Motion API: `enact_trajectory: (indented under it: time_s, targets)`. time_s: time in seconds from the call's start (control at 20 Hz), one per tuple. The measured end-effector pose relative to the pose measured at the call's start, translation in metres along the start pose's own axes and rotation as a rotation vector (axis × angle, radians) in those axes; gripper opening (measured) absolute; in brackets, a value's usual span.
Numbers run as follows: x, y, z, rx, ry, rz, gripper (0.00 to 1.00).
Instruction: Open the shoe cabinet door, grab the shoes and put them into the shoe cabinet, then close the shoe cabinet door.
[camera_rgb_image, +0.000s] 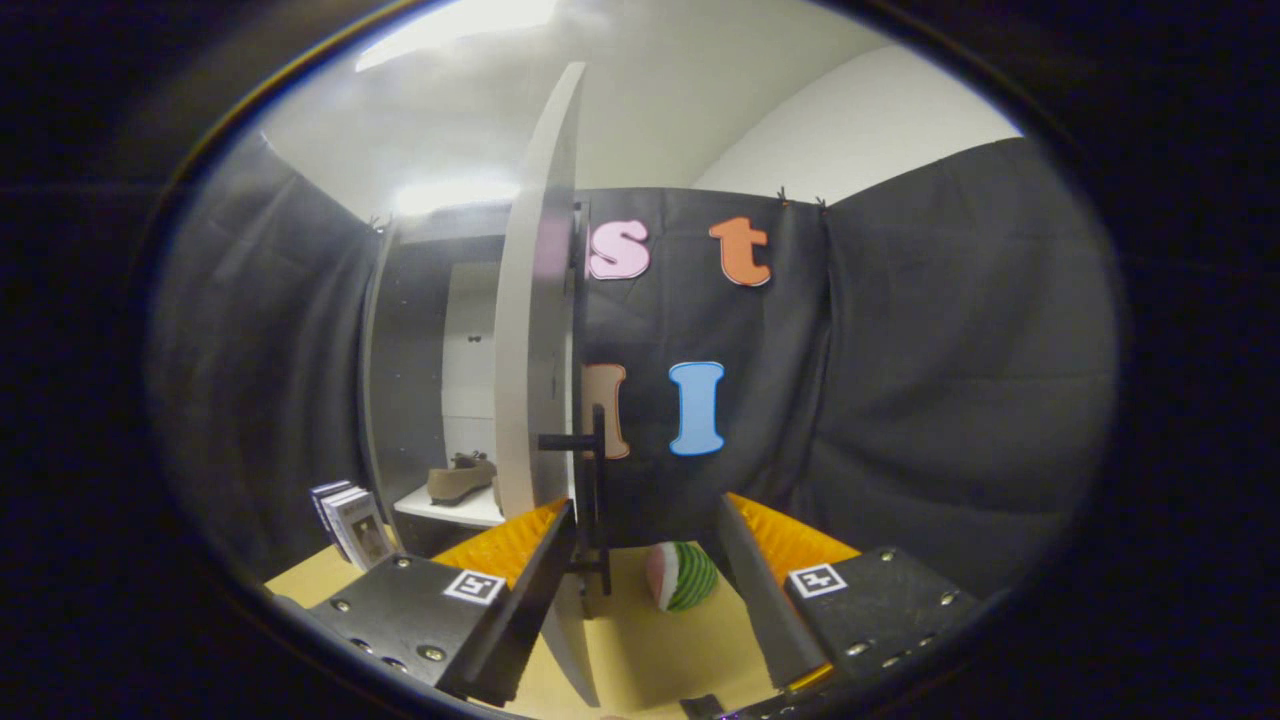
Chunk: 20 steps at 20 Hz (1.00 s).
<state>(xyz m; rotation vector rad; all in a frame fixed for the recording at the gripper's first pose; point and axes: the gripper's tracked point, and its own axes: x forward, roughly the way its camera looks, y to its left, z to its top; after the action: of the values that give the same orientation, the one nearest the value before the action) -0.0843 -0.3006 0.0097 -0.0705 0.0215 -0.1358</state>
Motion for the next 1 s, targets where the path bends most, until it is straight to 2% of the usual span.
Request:
enact_trajectory:
  time_s: [0.35, 0.7, 1.0]
  targets:
    - [-0.001, 0.046, -0.005, 0.068, 0.009, 0.131, 0.90]
    - [0.005, 0.125, -0.010, 0.112, 0.025, 0.298, 0.91]
    - [0.023, 0.168, -0.015, 0.148, 0.050, 0.358, 0.91]
